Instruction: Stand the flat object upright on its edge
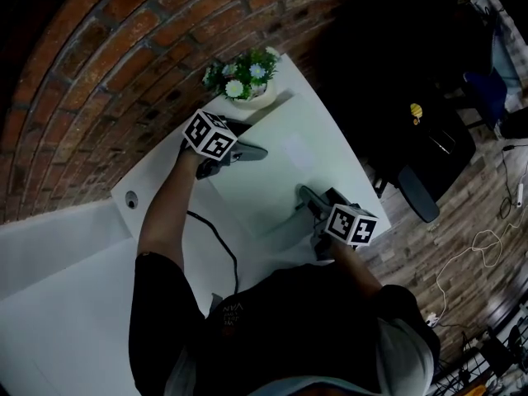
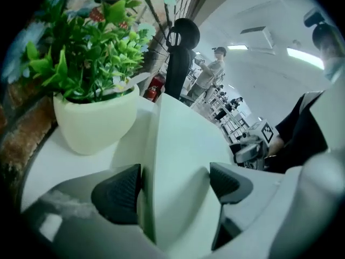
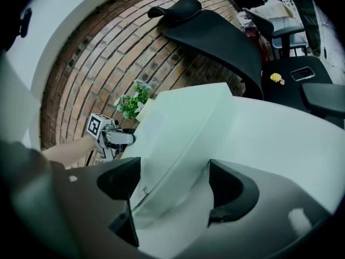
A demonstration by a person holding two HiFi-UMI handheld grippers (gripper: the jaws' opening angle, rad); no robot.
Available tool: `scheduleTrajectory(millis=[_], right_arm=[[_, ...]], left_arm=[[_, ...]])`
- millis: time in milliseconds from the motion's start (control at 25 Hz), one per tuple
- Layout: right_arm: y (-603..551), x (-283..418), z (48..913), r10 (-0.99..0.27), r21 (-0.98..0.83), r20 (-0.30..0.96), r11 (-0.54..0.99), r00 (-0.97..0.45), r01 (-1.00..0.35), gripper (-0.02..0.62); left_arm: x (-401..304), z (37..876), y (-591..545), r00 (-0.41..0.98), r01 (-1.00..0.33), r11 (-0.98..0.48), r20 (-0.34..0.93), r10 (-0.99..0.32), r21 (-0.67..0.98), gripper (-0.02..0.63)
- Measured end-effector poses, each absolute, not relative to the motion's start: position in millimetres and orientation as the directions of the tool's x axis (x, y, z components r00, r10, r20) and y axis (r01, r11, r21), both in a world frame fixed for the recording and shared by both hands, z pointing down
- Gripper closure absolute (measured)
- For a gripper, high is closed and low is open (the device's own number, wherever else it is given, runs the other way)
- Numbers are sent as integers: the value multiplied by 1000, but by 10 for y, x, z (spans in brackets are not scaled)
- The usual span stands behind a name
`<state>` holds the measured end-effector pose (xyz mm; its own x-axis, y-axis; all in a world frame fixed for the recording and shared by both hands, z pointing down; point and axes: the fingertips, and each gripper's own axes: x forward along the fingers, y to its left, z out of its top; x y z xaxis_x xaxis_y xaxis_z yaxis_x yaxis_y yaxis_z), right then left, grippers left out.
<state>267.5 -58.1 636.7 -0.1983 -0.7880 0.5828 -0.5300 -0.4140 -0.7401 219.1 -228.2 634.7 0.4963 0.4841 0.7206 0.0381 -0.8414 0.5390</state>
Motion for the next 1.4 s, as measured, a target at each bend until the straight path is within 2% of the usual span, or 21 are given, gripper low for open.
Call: scheduleTrajectory(millis=[480, 800, 1400], right_arm=[[-617, 2684, 6370, -777, -729, 601, -439, -185, -524, 210], [-628, 2687, 6257, -791, -729, 582, -407, -186, -550, 239], [-791, 2599, 5867, -806, -644, 553, -253, -211, -722, 245]], left_arm=[[2154, 6317, -2264, 485, 27, -848, 735, 474, 529, 202], [2065, 6135, -2257, 526, 23, -871, 735, 428, 490, 204], [1632, 5740, -2247, 645, -78, -904, 713, 275, 420, 212]])
